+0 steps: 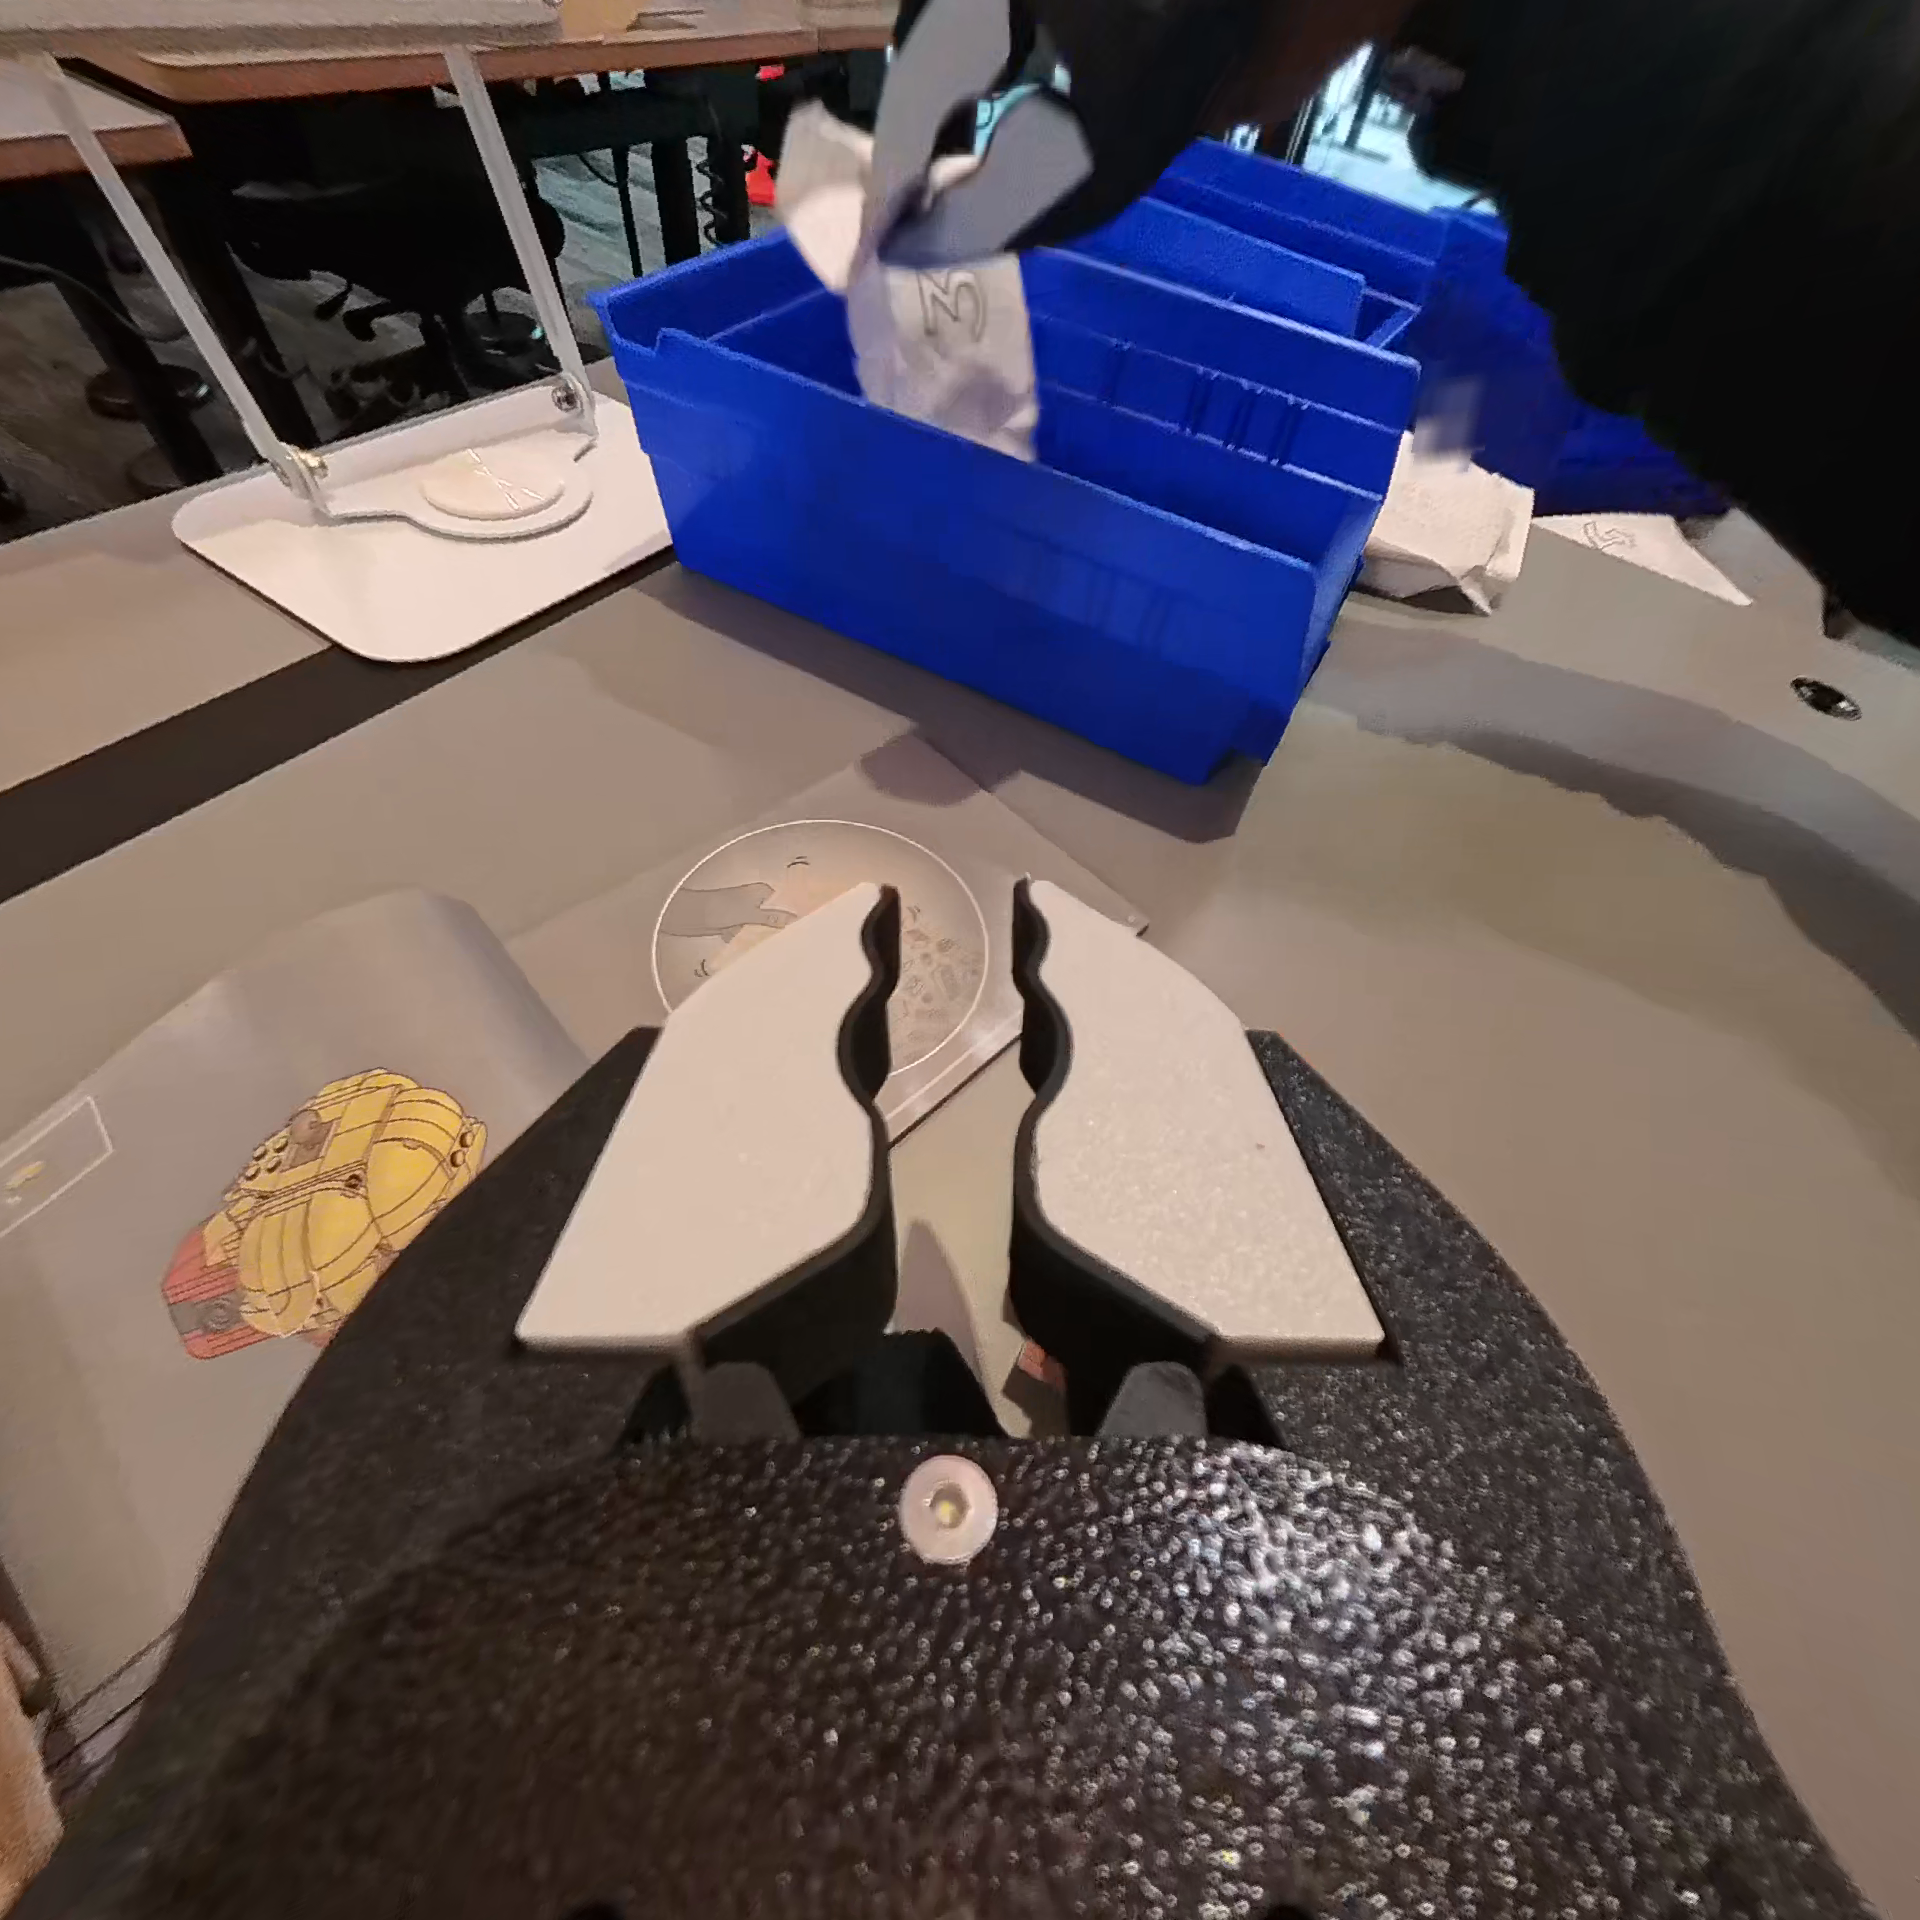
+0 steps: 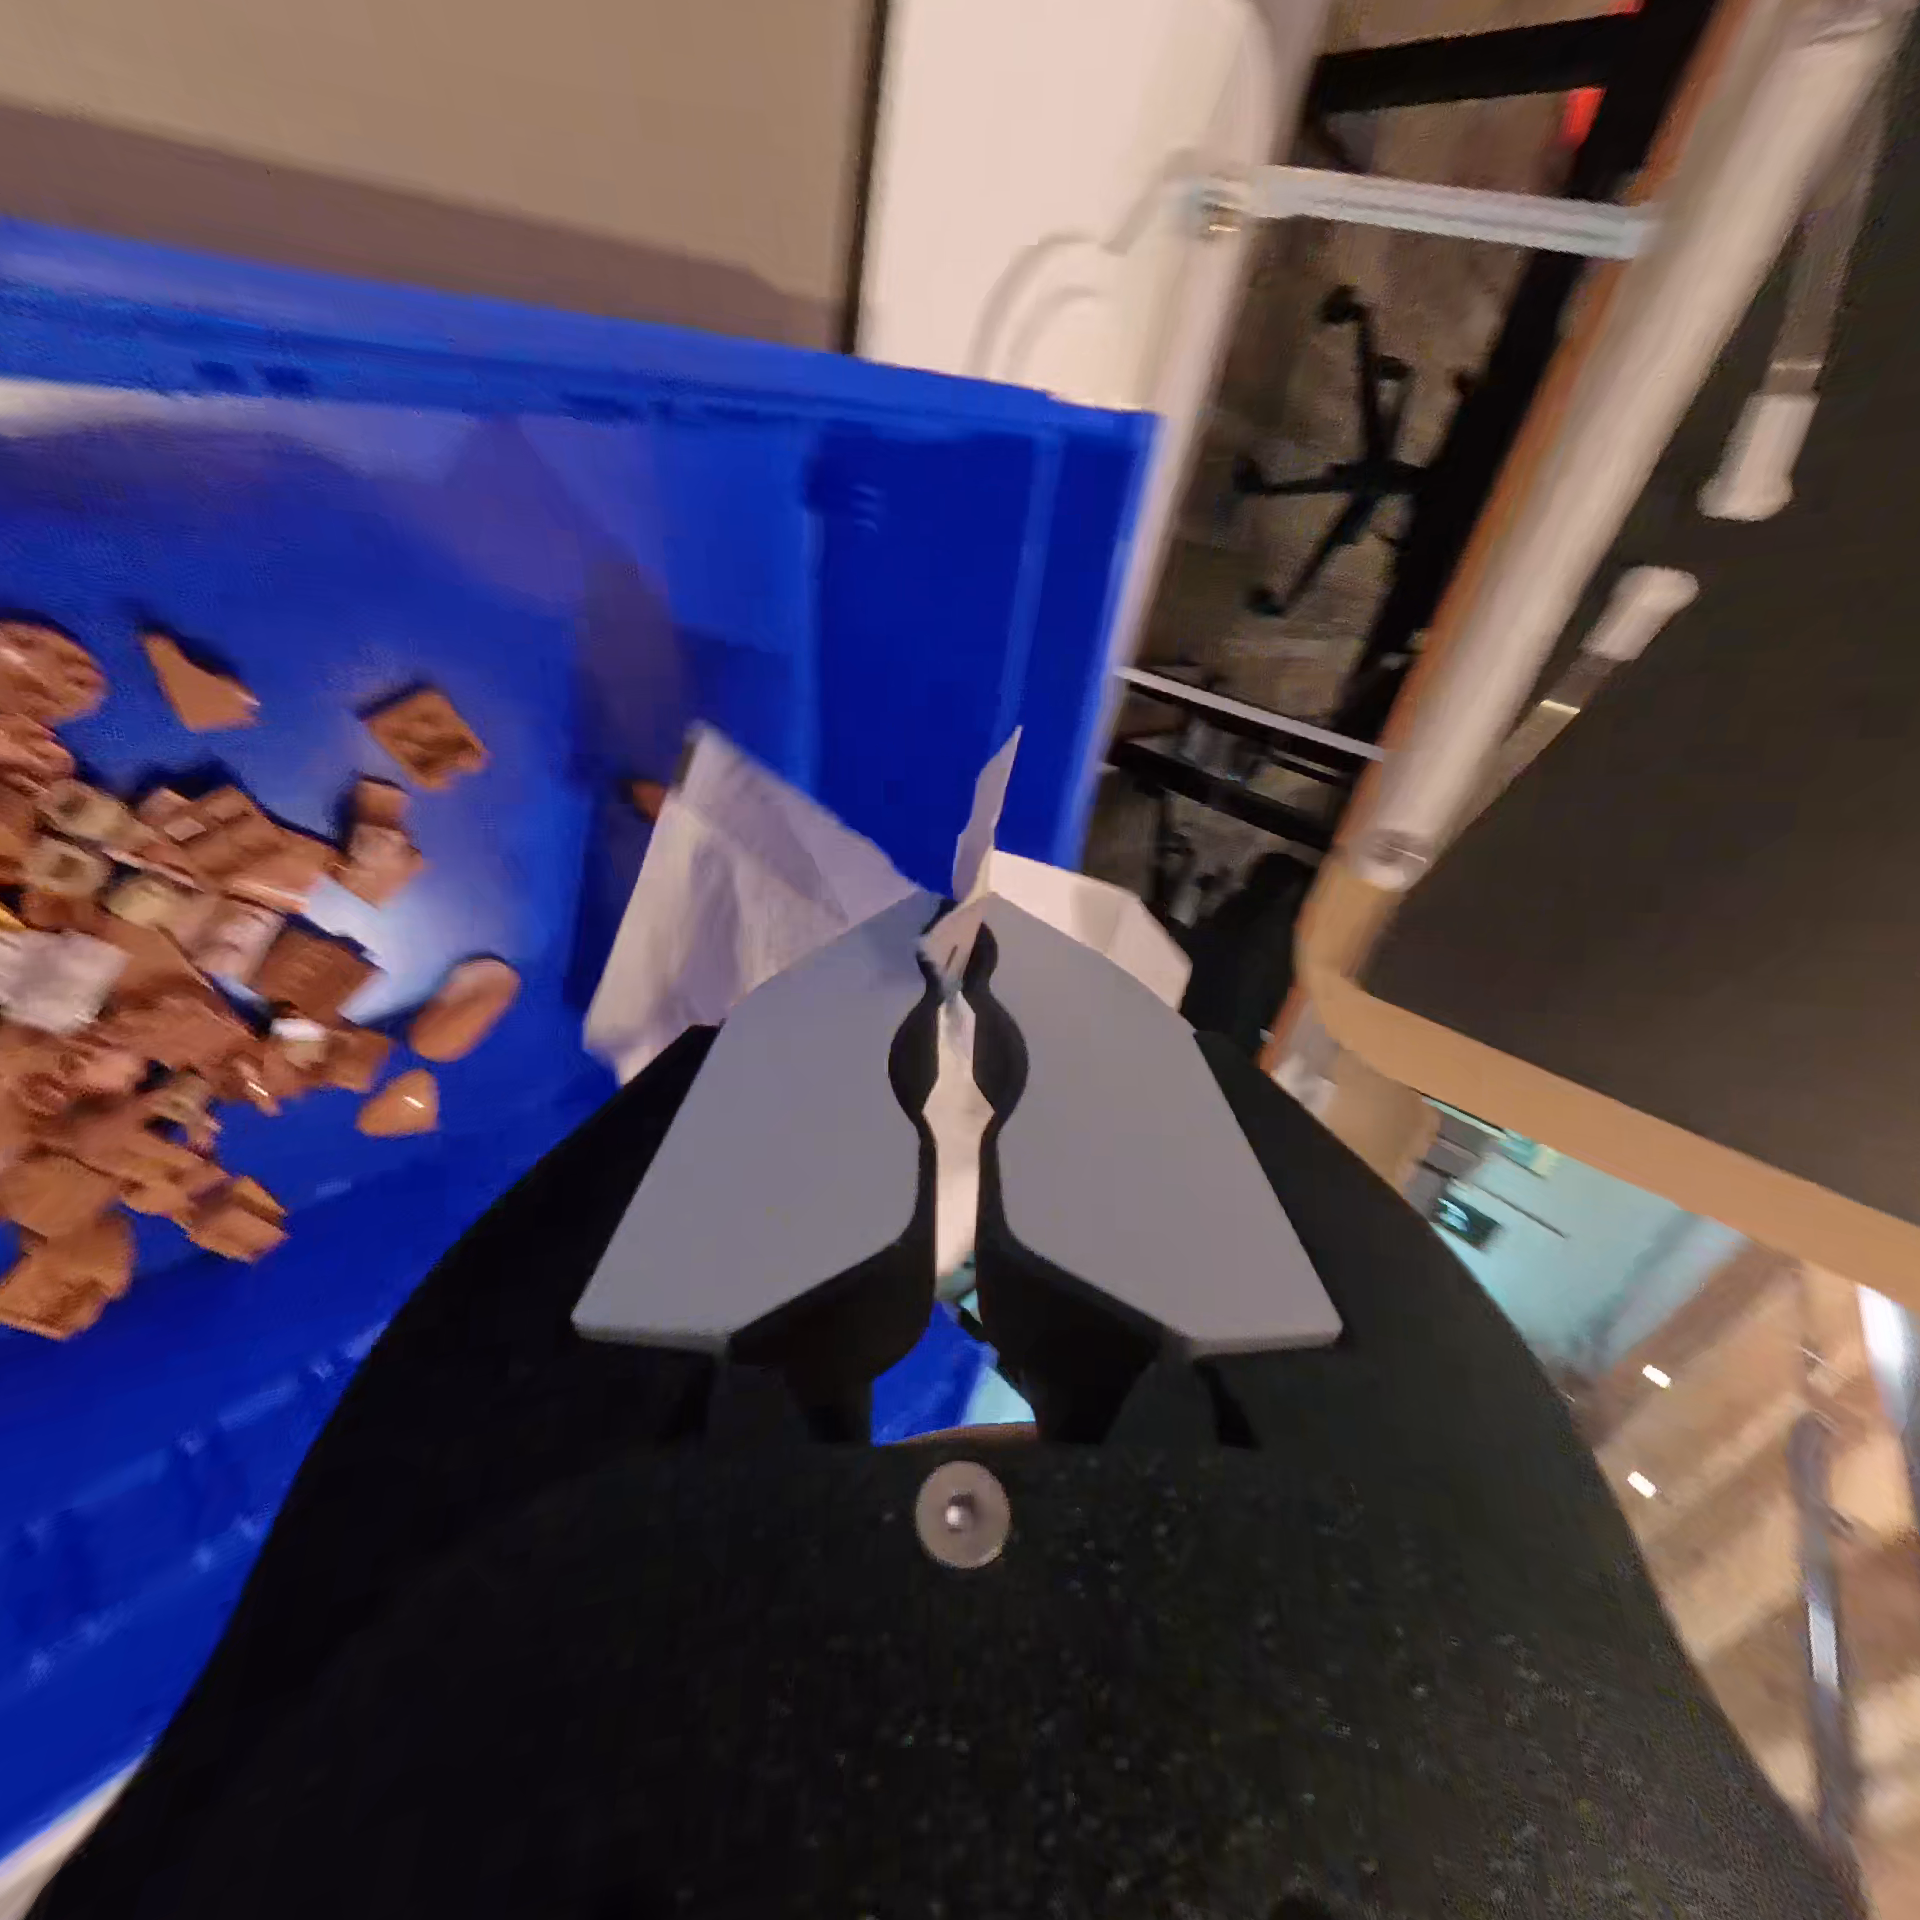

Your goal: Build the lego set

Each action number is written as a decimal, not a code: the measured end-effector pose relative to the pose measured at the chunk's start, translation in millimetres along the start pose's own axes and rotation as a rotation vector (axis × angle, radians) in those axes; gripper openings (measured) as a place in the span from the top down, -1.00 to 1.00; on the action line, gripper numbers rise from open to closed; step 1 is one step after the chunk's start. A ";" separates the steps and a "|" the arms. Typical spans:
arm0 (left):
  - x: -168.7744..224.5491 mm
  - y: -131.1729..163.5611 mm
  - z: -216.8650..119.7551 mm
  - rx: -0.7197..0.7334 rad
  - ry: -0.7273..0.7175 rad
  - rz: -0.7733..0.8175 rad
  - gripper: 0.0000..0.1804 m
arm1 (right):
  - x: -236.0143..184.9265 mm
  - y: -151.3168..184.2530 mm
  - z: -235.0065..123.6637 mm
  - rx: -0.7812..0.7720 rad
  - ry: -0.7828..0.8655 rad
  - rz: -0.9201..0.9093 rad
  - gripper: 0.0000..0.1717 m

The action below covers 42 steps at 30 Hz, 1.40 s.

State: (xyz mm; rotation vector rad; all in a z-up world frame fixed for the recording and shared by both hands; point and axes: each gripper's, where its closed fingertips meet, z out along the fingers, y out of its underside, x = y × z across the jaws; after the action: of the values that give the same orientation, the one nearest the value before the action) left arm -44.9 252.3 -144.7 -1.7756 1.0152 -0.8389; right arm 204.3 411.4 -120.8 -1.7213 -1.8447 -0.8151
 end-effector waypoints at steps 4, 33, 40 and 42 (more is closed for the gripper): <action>2.0 -5.4 -2.8 0.026 0.013 -0.016 0.78 | 57.7 -15.1 -59.5 0.040 0.172 0.003 1.00; -40.3 20.1 -3.5 -0.023 -0.076 -0.153 0.78 | 29.4 -128.8 -5.3 0.147 0.109 0.554 0.29; -34.7 24.0 2.2 -0.054 -0.077 -0.128 0.78 | -61.4 -141.6 -34.2 0.073 -0.094 0.248 0.53; -35.3 26.4 3.2 -0.064 -0.085 -0.122 0.78 | -79.9 -144.9 -21.4 -0.013 -0.127 0.059 0.47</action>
State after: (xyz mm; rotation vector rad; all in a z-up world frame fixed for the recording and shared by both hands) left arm -65.0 278.1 -174.4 -1.9264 0.8943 -0.8056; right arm 66.2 335.7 -175.9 -1.8658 -1.8638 -0.7106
